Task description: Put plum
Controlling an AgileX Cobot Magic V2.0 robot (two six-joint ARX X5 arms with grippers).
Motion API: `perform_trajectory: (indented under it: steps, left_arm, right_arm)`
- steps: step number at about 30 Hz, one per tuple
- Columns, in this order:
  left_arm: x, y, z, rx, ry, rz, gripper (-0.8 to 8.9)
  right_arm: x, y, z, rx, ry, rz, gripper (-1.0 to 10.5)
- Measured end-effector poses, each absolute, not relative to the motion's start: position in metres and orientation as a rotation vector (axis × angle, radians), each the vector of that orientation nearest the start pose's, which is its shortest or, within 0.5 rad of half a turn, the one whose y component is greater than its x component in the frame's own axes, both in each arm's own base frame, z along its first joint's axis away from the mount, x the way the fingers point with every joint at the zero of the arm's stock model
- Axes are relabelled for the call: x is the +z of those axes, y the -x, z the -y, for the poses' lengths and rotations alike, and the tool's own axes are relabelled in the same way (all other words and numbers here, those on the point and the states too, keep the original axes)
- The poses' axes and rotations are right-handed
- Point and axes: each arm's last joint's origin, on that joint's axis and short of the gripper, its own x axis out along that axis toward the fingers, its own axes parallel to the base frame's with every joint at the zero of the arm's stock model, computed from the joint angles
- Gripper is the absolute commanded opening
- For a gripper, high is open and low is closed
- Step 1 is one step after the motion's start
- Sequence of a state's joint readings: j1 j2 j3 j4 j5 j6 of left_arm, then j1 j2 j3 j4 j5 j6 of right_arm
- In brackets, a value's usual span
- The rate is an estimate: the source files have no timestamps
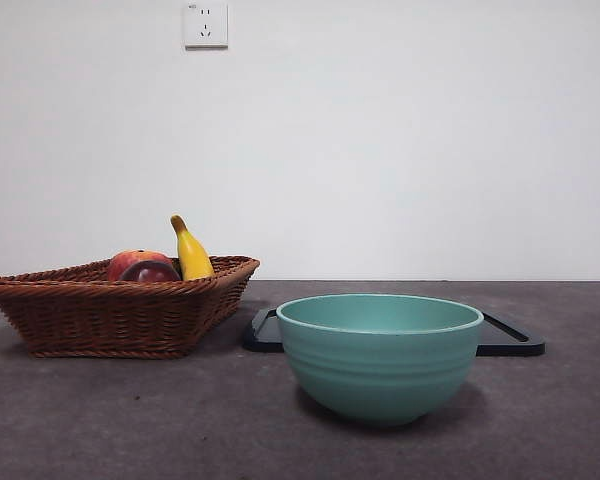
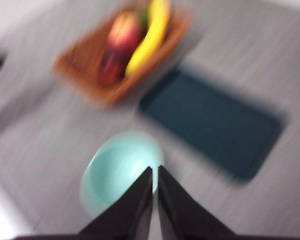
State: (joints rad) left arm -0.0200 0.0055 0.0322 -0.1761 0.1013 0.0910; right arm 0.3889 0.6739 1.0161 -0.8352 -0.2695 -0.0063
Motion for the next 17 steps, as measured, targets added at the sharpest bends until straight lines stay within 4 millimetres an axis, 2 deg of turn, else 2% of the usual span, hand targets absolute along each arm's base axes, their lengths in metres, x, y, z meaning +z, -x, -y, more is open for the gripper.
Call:
perform_trajectory:
  steps: [4, 10, 17]
  left_arm:
    - [0.157, -0.095, 0.005, -0.128, -0.085, -0.144, 0.1]
    - [0.157, -0.095, 0.005, -0.128, -0.085, -0.144, 0.1]
    - [0.157, -0.095, 0.005, -0.128, -0.085, -0.144, 0.1]
  right_arm:
    - [0.355, -0.099, -0.029, 0.481, 0.014, -0.306, 0.1]
    - [0.309, -0.096, -0.008, 0.278, 0.032, -0.135, 0.1]
    - [0.248, -0.094, -0.001, 0.191, 0.069, -0.006, 0.1]
